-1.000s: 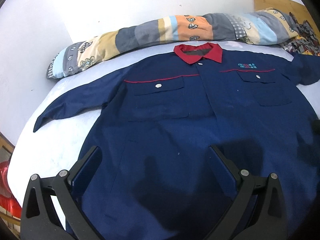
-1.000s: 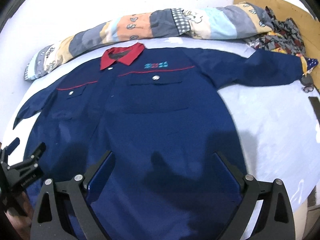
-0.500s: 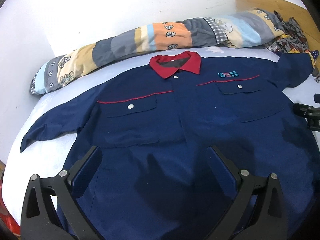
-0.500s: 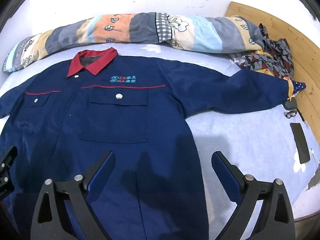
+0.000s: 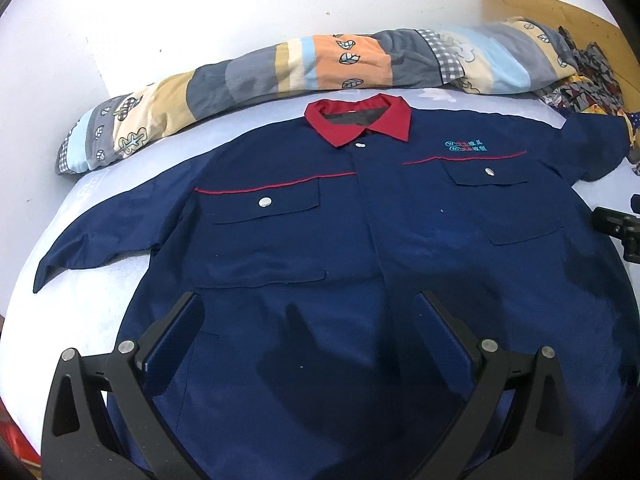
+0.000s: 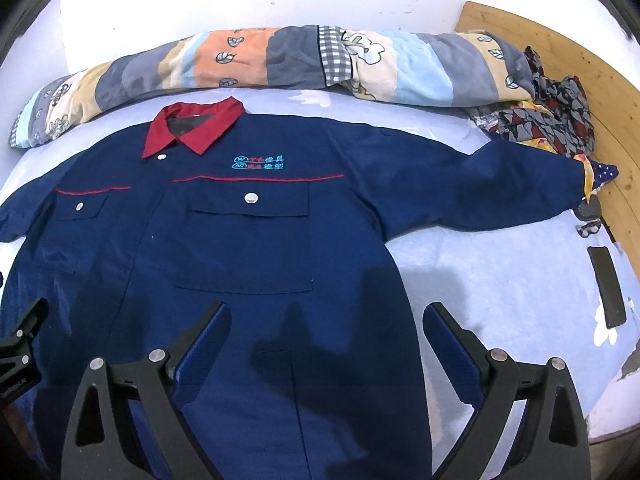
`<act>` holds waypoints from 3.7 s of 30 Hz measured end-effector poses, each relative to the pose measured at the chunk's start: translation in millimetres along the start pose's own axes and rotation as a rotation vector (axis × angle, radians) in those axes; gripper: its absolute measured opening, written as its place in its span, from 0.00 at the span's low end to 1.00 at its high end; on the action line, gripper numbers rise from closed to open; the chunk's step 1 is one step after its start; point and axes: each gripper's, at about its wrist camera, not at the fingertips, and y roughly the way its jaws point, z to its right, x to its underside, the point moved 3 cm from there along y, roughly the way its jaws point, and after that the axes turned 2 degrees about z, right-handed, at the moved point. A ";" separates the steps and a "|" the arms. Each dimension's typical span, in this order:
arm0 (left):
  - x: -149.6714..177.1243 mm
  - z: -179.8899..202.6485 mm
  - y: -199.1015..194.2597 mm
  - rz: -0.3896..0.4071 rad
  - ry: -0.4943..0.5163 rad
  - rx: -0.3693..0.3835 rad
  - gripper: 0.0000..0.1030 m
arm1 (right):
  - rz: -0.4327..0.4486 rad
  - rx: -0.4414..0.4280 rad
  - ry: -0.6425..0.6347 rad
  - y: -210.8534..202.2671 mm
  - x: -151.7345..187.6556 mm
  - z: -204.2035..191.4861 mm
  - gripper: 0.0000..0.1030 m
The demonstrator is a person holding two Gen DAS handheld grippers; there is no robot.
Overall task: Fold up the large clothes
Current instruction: 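Move the right gripper to the navy sleeve cuff and grasp it, then lift the sleeve with the right gripper and lay it across the jacket front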
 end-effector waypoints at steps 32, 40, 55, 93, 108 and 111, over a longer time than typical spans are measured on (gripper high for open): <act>10.4 -2.3 21.7 -0.058 0.022 0.034 1.00 | 0.195 -0.252 0.905 99.3 -45.8 422.6 0.69; 11.2 -3.7 29.8 -0.082 0.012 0.033 1.00 | 0.161 -0.142 0.946 162.4 -55.6 455.5 0.64; 9.9 -2.7 28.3 -0.064 0.021 0.042 1.00 | 0.257 -0.123 0.900 191.8 -64.2 474.2 0.20; 4.1 -125.7 -40.1 0.066 -0.239 -0.022 1.00 | 0.309 -0.722 0.280 -68.2 -238.0 -101.4 0.08; 17.2 -167.4 -34.3 0.041 -0.347 -0.029 1.00 | -0.094 -0.621 0.066 112.7 -87.7 -317.8 0.10; 16.6 -163.3 -35.5 0.042 -0.334 -0.024 1.00 | -0.134 -0.614 0.016 126.5 -79.7 -321.5 0.17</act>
